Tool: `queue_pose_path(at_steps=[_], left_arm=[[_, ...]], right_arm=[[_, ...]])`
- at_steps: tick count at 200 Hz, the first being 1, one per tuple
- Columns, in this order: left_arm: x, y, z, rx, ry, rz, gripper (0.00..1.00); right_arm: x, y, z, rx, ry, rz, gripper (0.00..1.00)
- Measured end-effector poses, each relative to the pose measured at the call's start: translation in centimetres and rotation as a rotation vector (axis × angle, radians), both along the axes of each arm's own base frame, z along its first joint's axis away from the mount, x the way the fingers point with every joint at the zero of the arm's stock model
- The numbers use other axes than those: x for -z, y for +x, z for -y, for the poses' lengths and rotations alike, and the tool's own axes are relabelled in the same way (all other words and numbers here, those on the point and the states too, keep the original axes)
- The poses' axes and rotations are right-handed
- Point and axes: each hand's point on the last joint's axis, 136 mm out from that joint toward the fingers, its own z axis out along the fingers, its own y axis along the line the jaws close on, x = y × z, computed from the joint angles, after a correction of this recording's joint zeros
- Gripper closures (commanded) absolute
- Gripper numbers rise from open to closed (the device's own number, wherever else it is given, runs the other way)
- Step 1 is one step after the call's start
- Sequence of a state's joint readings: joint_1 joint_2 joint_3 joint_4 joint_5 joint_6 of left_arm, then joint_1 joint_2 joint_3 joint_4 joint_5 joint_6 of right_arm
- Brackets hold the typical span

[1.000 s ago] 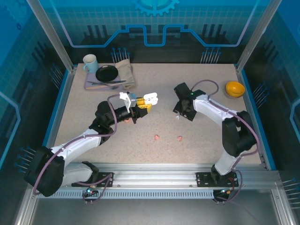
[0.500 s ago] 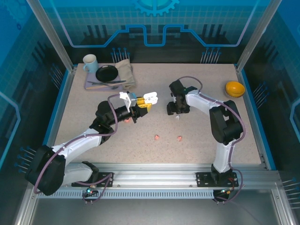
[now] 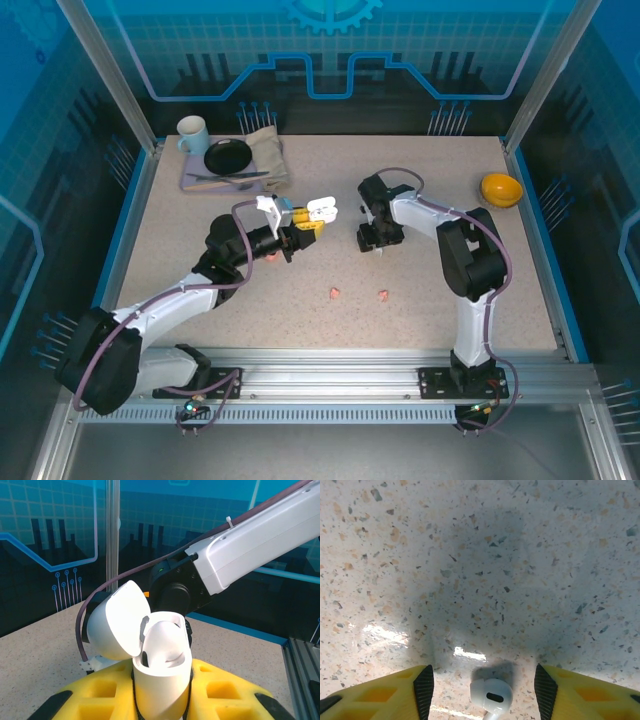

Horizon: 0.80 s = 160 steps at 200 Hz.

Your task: Insert wireless bluetooth earbuds into charging case

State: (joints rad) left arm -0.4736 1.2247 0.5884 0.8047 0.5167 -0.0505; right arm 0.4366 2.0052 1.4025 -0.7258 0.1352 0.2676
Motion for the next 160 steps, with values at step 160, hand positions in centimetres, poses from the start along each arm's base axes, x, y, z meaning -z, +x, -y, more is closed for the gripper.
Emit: queue_pose_path(at_steps=[160], left_arm=[[0.12,0.30,0.12,-0.001,0.004,-0.009,1.00]], right_arm=[[0.66,-0.83,0.48,-0.010,-0.019,-0.025,0.56]])
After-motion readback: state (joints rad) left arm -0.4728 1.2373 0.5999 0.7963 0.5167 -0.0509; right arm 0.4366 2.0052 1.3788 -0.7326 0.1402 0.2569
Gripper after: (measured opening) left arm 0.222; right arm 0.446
